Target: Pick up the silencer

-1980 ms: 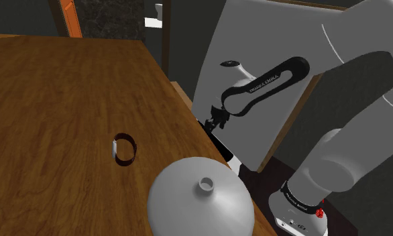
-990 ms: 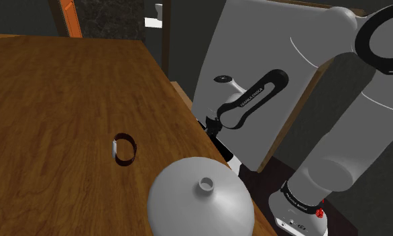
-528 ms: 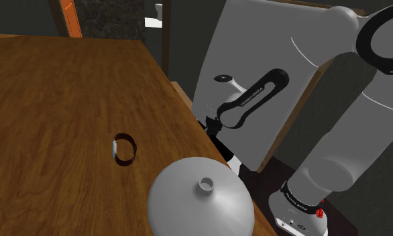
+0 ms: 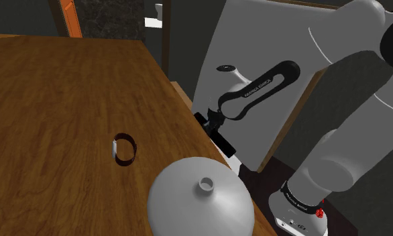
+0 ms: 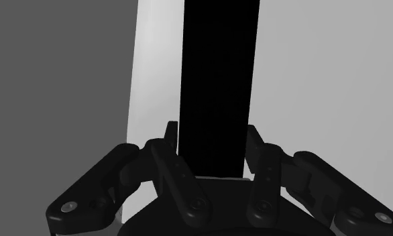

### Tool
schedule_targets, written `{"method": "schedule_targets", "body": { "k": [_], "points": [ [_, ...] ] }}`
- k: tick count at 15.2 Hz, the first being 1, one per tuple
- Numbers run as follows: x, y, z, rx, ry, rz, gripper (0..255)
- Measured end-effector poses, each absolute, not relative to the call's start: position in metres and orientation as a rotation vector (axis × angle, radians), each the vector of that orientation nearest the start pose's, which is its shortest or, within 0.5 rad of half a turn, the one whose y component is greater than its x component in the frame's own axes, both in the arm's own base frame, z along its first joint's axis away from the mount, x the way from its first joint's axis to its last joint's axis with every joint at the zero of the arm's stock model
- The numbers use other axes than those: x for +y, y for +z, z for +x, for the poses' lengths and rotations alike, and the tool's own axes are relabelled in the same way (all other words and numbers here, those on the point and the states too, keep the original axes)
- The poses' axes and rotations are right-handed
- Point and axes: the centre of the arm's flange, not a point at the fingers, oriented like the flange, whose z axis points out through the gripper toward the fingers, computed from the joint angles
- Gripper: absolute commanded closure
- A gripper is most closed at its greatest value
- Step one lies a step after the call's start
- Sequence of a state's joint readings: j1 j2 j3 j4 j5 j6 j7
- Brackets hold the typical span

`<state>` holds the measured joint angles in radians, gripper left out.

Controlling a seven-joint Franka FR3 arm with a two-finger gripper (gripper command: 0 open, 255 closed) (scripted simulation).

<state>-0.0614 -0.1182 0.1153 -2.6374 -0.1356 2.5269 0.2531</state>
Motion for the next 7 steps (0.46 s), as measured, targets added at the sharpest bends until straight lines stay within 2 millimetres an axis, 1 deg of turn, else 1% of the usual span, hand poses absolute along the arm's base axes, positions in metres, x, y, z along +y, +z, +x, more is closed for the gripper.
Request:
{"method": "schedule_targets", "body": {
  "k": [5,7],
  "points": [
    [0.023,0.313,0.424,0.144,-0.032,-3.228,255],
    [0.024,0.321,0.423,0.144,-0.032,-3.228,255]
  ]
}}
